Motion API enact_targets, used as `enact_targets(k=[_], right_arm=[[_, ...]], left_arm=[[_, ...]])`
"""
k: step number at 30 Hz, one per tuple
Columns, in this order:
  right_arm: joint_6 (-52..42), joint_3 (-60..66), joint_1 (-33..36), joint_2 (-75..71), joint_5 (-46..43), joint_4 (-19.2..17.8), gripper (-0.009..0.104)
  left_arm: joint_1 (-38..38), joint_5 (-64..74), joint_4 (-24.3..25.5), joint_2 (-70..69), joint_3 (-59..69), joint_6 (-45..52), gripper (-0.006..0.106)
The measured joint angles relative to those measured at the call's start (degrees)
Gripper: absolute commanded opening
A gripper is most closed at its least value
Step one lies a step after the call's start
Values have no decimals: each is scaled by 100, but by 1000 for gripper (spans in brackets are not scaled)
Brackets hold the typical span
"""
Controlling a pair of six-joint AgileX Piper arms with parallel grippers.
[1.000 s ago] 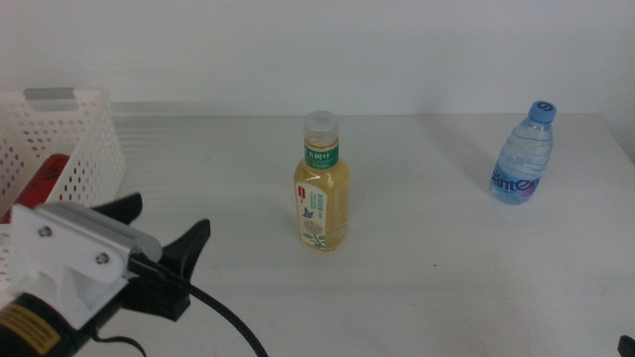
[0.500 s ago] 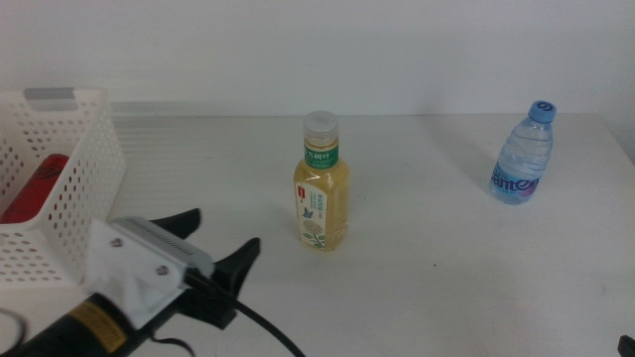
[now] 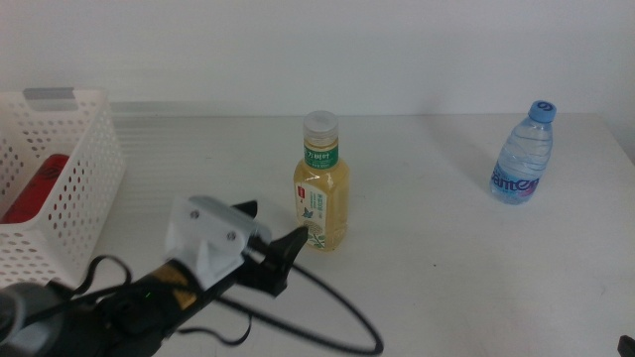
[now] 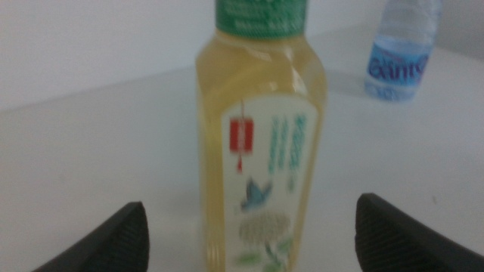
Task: Use arms to grab the bottles and put them into the dustbin to the left of the table.
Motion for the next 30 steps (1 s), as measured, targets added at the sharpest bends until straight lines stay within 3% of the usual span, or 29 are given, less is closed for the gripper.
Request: enact_targets(k=[13,30], right_arm=[[0,0,0,0,0,0,66],[0,0,0,0,0,0,66]], left_arm=[[-12,191,309,674,-1196,-423,89],[-176,328,197,1506,-2123,-587,89]])
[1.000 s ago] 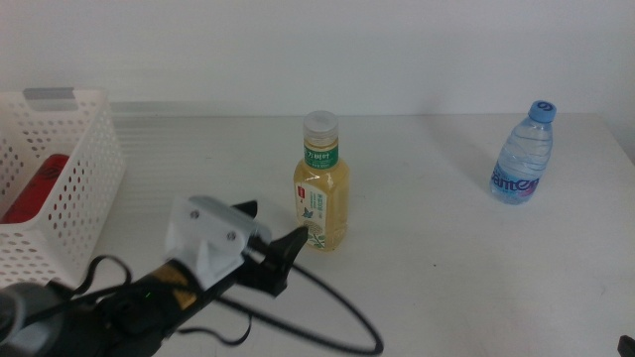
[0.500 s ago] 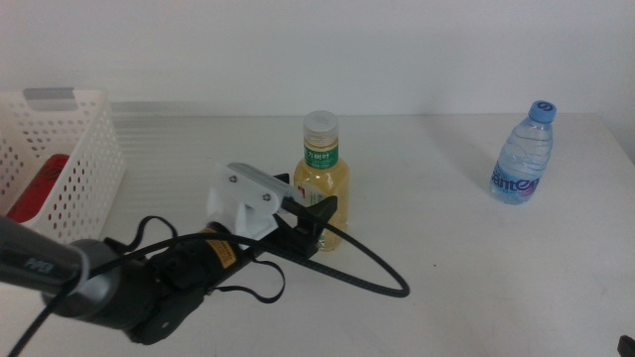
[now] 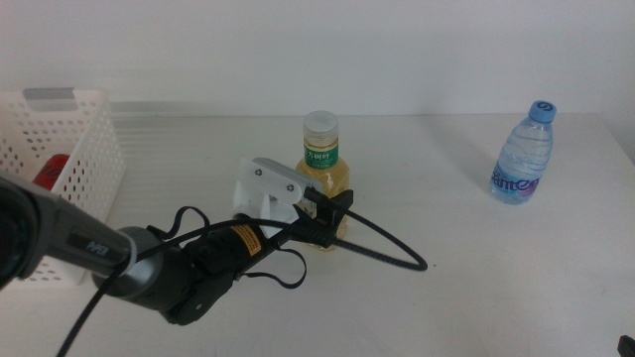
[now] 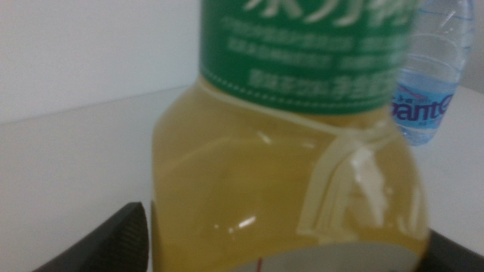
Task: Use arms to grab the bottles and put them into the dustbin to the left of the table.
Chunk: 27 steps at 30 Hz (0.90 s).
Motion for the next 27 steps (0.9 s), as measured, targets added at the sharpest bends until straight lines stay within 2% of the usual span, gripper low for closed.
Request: enact_targets(k=[12,16,20,25,27], right_arm=[[0,0,0,0,0,0,66],[0,0,0,0,0,0,66],[0,0,0,0,0,0,66],[0,0,0,0,0,0,66],[0,0,0,0,0,0,66]], left_arm=[[-15,193,-79,345,-475,-67,89],[-15,206,-122,459,-565,-100,83],[-15,206,-125,465,-565,-114,61],[3,242,-211,459,-565,-122,18],[3,306,-211,430,-565,-122,6]])
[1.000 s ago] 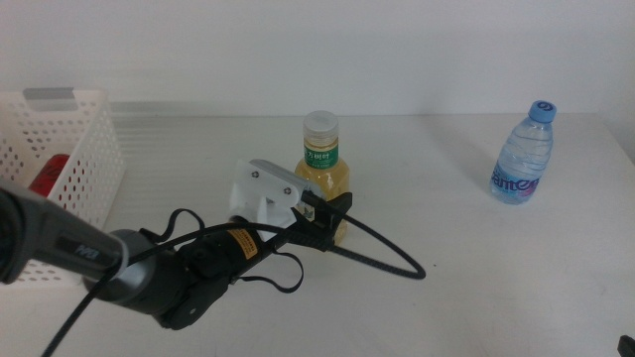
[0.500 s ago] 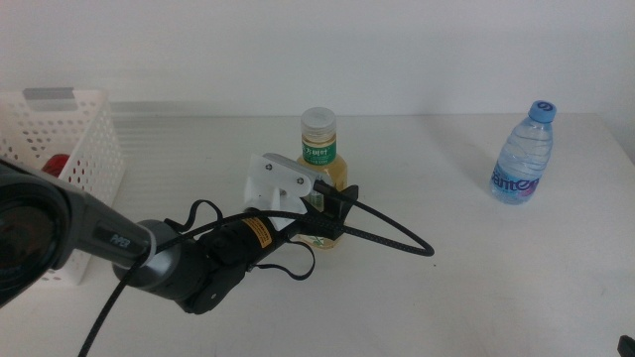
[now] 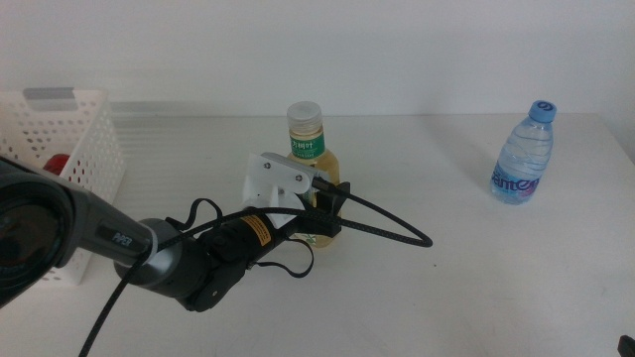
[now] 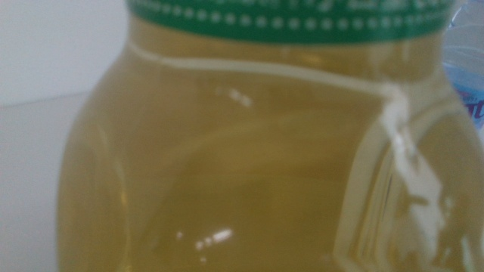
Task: Use arms to grab the bottles and put them into the dustbin to the left of the table.
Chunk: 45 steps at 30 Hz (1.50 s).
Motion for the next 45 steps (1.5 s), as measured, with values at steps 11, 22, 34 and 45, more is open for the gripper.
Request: enact_targets(k=[11,22,34,45], right_arm=[[0,0,0,0,0,0,66],[0,0,0,0,0,0,66],[0,0,0,0,0,0,66],[0,0,0,0,0,0,66]], left_arm=[[0,851,31,-1059,770,379,-3],[0,1975,42,-2900,1468,468,-3],[431,3880,116,-4652,1415,346,-3],[859,6453,275,-5475,654,244,-3]])
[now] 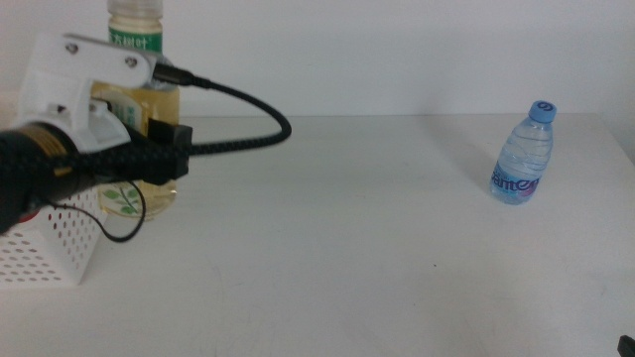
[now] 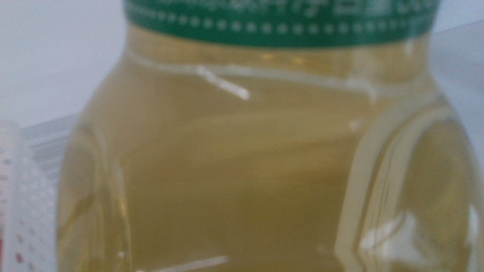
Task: Use arms to grab the bottles and put them into the dustbin to the left of the table.
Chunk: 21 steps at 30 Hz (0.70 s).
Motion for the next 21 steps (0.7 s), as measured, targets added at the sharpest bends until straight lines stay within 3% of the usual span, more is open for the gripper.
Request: enact_targets(k=[13,21], right_arm=[[0,0,0,0,0,0,66],[0,0,0,0,0,0,66]], left_arm=[[593,2060,15,325,-1804,434,-3],[1369,3243,-912,978,-3010,1574,-3]])
